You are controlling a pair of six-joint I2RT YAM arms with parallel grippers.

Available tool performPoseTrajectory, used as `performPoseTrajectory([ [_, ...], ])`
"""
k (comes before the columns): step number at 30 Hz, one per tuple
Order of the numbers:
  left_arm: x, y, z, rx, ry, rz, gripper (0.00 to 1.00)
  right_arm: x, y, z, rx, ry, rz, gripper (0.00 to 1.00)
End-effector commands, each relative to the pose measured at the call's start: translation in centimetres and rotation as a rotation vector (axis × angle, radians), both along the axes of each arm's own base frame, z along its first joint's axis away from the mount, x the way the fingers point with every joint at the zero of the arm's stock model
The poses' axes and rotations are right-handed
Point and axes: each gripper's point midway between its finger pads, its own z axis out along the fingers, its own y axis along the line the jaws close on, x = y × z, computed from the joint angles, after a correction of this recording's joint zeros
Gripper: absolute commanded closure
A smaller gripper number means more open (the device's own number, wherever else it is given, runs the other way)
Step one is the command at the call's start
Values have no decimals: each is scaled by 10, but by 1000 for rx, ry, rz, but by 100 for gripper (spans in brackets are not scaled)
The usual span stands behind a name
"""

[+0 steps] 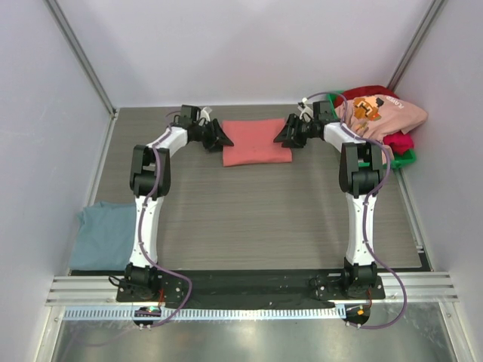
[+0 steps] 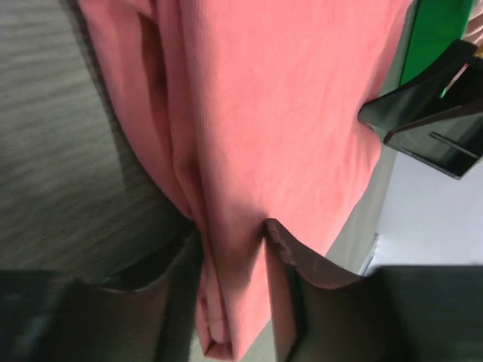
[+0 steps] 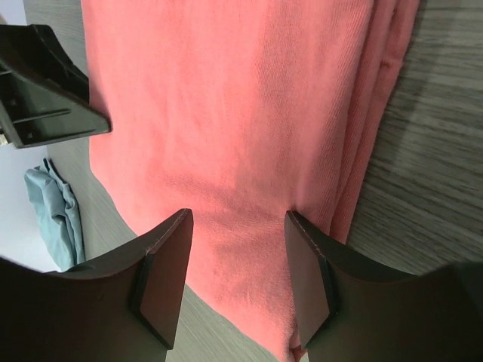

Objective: Fold and stack the t-shirts
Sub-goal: Neatly place the folded tshirt to the corner

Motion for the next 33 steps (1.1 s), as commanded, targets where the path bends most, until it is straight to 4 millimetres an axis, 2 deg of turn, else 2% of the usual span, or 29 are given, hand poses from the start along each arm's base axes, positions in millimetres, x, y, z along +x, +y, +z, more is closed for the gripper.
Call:
performPoseTrajectory([
  [1, 0, -10, -33, -34, 42, -11, 62, 4, -2, -14, -61, -15, 2, 42],
  [5, 5, -17, -22, -97, 13, -33, 81, -1, -1, -14, -71, -12, 10, 42],
  [6, 5, -18, -18, -107, 2, -43, 85, -1, -2, -7, -70, -22, 10, 42],
  [7, 3, -19, -13, -117, -3, -52, 95, -1, -1, 0, -69, -37, 14, 42],
  [8, 0, -20, 3, -141, -20, -72, 98, -3, -1, 5, -69, -47, 22, 42],
  [9, -7, -19, 6, -154, -8, -86, 100, -2, 0, 26, -64, -90, 29, 42],
  [10, -14, -19, 12, -171, -1, -104, 100, -3, -2, 37, -61, -110, 32, 42],
  [11, -25, -17, 30, -184, 0, -133, 100, -5, -2, 46, -61, -128, 39, 41],
  [12, -32, -12, 34, -179, 16, -142, 100, -6, -3, 59, -59, -152, 44, 41],
  [13, -44, -7, 33, -173, 39, -156, 100, -7, -5, 81, -53, -192, 45, 41],
  [14, -61, -1, 42, -162, 68, -192, 100, -11, -7, 89, -54, -203, 43, 39],
  [15, -69, 9, 43, -144, 83, -203, 100, -14, -9, 96, -56, -217, 46, 39],
  [16, -79, 15, 43, -127, 109, -220, 100, -17, -11, 113, -58, -250, 44, 39],
  [17, -100, 22, 43, -105, 203, -233, 100, -23, -16, 111, -62, -239, 40, 39],
  [18, -109, 32, 45, -61, 151, -287, 100, -25, -20, 113, -67, -239, 36, 38],
  [19, -117, 40, 45, -37, 166, -303, 100, -29, -23, 123, -71, -257, 31, 38],
  [20, -136, 47, 49, -12, 235, -332, 100, -34, -29, 116, -77, -237, 21, 38],
  [22, -153, 61, 47, 51, 229, -407, 100, -40, -38, 117, -91, -239, 14, 37],
  [23, -171, 66, 54, 63, 296, -437, 100, -46, -40, 119, -99, -240, 11, 38],
  [25, -187, 80, 54, 130, 290, -523, 100, -50, -48, 122, -113, -253, 10, 37],
  [26, -202, 86, 62, 143, 343, -555, 100, -54, -51, 125, -124, -260, 5, 37],
  [29, -222, 108, 73, 217, 351, -635, 100, -60, -54, 128, -140, -275, 10, 37],
  [30, -224, 113, 75, 228, 344, -632, 100, -62, -55, 134, -143, -289, 8, 37],
  [33, -235, 132, 82, 305, 334, -628, 100, -69, -56, 135, -153, -295, 14, 37],
])
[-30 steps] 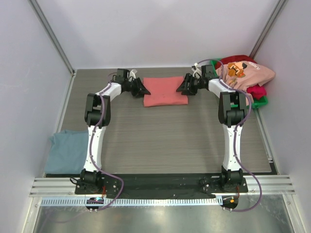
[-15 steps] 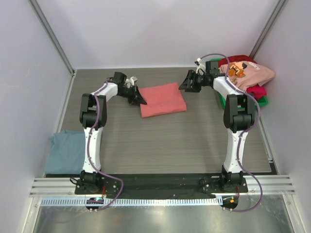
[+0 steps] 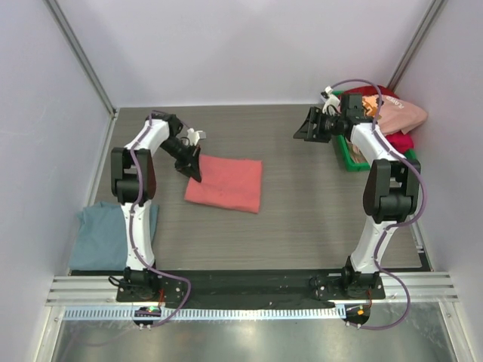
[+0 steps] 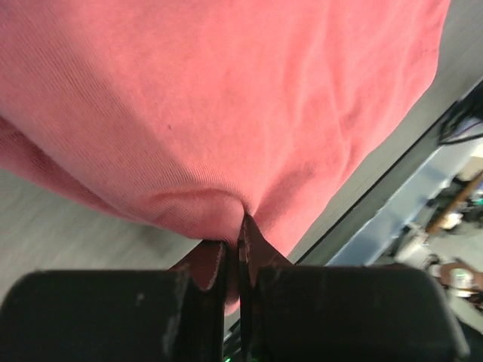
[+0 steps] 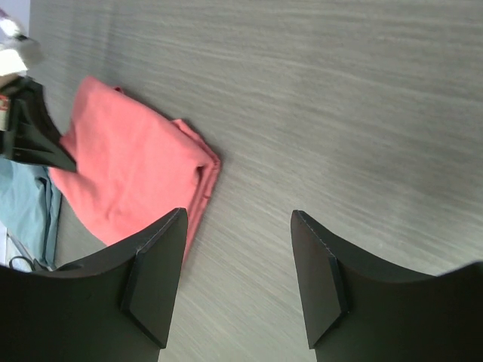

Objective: Fold and stack the t-shirts
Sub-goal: Neatly place the folded tshirt to the corner

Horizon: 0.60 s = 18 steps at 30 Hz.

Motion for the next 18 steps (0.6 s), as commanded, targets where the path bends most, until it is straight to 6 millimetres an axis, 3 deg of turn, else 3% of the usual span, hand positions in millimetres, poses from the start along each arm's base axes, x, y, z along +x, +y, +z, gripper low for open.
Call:
performPoseTrajectory([
  [1, -79, 36, 64, 99, 171, -95, 100, -11, 1, 32, -29, -94, 26, 37],
  [8, -120, 69, 80, 249, 65, -115, 100, -30, 1, 40, -32, -105, 31, 37],
  [18, -184, 93, 86, 362, 23, -127, 100, -55, 3, 50, -23, -121, 44, 36],
])
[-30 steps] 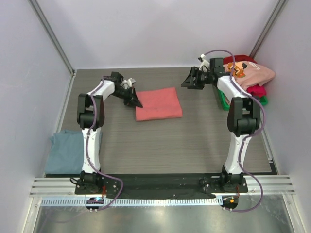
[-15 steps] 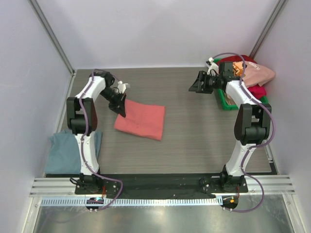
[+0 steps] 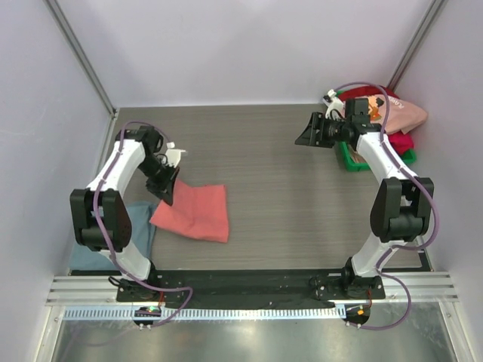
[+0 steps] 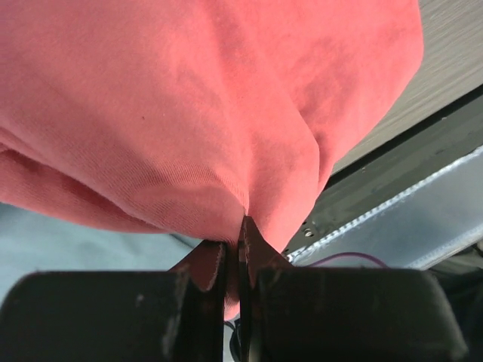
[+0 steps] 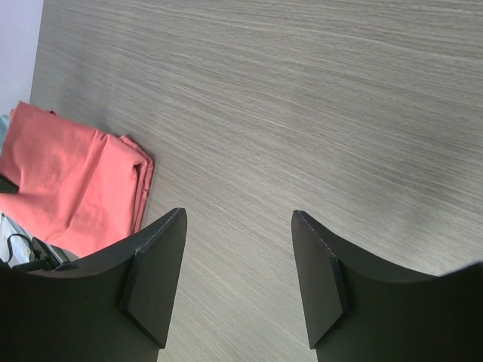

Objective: Fold and stack the t-shirts
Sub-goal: Neatly place the folded tshirt to the corner

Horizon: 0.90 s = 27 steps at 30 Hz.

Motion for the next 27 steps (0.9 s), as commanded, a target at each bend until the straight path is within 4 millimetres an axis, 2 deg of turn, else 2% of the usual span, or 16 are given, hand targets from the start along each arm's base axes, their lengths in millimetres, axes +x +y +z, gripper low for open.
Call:
performPoseTrajectory([
  [1, -70, 20, 27, 86, 133, -27, 100, -11, 3, 21, 1, -74, 31, 36],
  [4, -91, 33, 30, 132, 112, -32, 100, -20, 2, 20, -3, -72, 30, 36],
  [6, -101, 40, 33, 154, 99, -30, 100, -26, 3, 23, 0, -81, 36, 36],
  [10, -121, 58, 42, 193, 69, 7, 100, -38, 4, 17, 4, -64, 47, 36],
  [15, -126, 83, 56, 248, -11, 69, 100, -50, 6, 12, 15, -52, 53, 37],
  [20, -126, 97, 75, 298, -100, 100, 100, -54, 8, 9, 22, -45, 65, 37],
  [27, -146, 119, 78, 437, -153, 27, 100, -49, 9, 8, 29, -39, 75, 37],
])
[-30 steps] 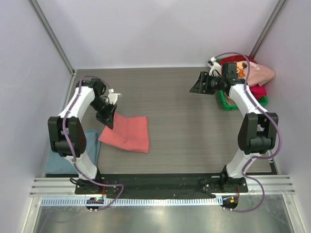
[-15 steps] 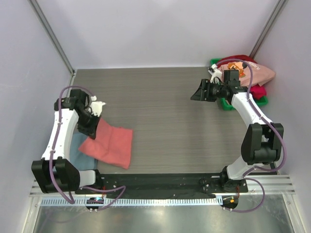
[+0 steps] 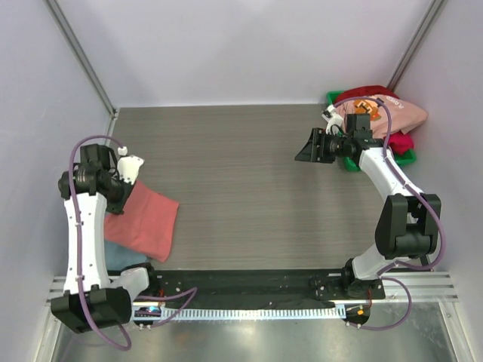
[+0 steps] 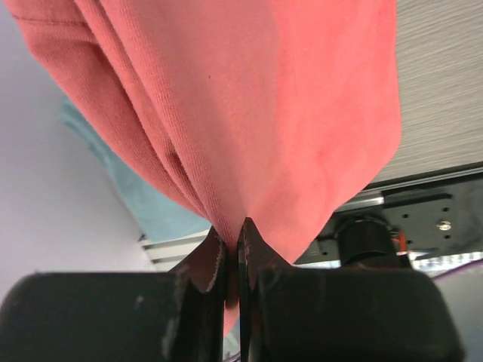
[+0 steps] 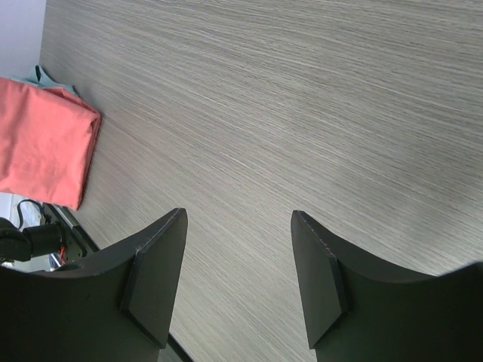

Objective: Fold and stack the t-shirts
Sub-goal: Neatly place the folded tshirt to the corner

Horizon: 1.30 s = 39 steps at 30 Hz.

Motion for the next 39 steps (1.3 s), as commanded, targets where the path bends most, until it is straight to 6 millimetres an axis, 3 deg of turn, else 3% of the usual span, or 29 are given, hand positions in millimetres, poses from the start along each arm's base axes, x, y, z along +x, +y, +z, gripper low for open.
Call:
performPoseTrajectory([
  [1, -85, 3, 1, 52, 275, -40, 100, 7, 5, 21, 14, -80, 31, 37],
  [12, -82, 25, 14, 83, 252, -23, 100, 19, 10, 23, 14, -88, 51, 37],
  [17, -74, 58, 11, 84, 255, 43, 100, 26, 12, 20, 11, -86, 60, 37],
  [19, -62, 73, 7, 110, 254, 44, 100, 26, 13, 18, 9, -85, 65, 37],
  [27, -31, 102, -18, 145, 280, 72, 100, 27, 14, 13, 2, -80, 73, 37],
  [39, -10, 147, -51, 226, 335, 135, 100, 30, 16, 10, -2, -78, 73, 37],
])
